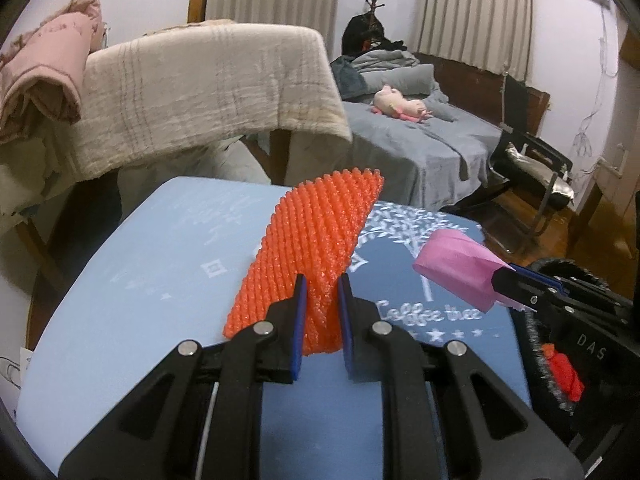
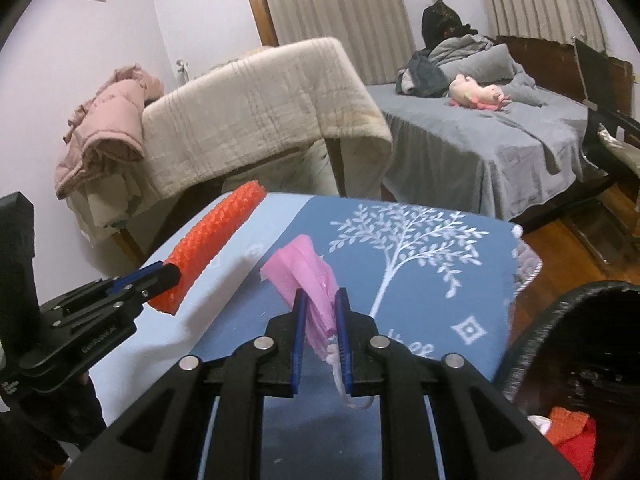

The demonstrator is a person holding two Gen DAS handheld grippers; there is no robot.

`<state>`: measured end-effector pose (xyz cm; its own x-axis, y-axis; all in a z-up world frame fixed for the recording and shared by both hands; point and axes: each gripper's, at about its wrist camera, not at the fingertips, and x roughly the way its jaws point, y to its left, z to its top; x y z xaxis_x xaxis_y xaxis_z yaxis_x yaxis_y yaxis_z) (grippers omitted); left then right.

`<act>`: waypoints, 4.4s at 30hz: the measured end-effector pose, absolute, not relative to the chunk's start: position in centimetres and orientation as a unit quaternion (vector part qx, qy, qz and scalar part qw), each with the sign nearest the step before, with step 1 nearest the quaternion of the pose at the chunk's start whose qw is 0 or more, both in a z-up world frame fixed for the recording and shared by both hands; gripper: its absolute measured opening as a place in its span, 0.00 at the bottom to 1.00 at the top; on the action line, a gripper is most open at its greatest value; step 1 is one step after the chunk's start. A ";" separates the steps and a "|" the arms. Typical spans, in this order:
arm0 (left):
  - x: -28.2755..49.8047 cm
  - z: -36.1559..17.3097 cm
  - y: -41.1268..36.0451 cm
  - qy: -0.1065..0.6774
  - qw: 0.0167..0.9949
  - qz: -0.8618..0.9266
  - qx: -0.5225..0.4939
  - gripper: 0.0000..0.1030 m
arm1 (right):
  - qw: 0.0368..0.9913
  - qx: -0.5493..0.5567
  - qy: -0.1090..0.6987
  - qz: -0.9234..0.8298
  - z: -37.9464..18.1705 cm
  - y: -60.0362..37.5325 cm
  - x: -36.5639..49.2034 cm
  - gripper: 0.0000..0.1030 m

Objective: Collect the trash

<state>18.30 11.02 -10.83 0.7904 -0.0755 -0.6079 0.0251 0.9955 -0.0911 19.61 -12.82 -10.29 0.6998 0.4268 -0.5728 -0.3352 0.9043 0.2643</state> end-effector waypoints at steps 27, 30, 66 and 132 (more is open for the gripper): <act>12.3 -5.1 -1.0 0.276 0.953 -0.122 -0.012 0.14 | 0.951 0.071 0.269 0.138 -4.8 -23.9 11.0 0.14; 12.0 -4.7 -2.0 0.273 0.953 -0.131 -0.010 0.14 | 0.953 0.073 0.263 0.127 -4.4 -25.3 10.0 0.14; 12.1 -7.6 -16.2 0.295 0.912 -0.282 0.044 0.14 | 0.958 0.090 0.271 -0.001 -6.0 -37.2 6.2 0.14; 5.2 -1.9 -6.0 0.256 0.954 -0.157 0.018 0.95 | 0.963 0.066 0.258 0.047 -0.1 -30.4 1.1 0.94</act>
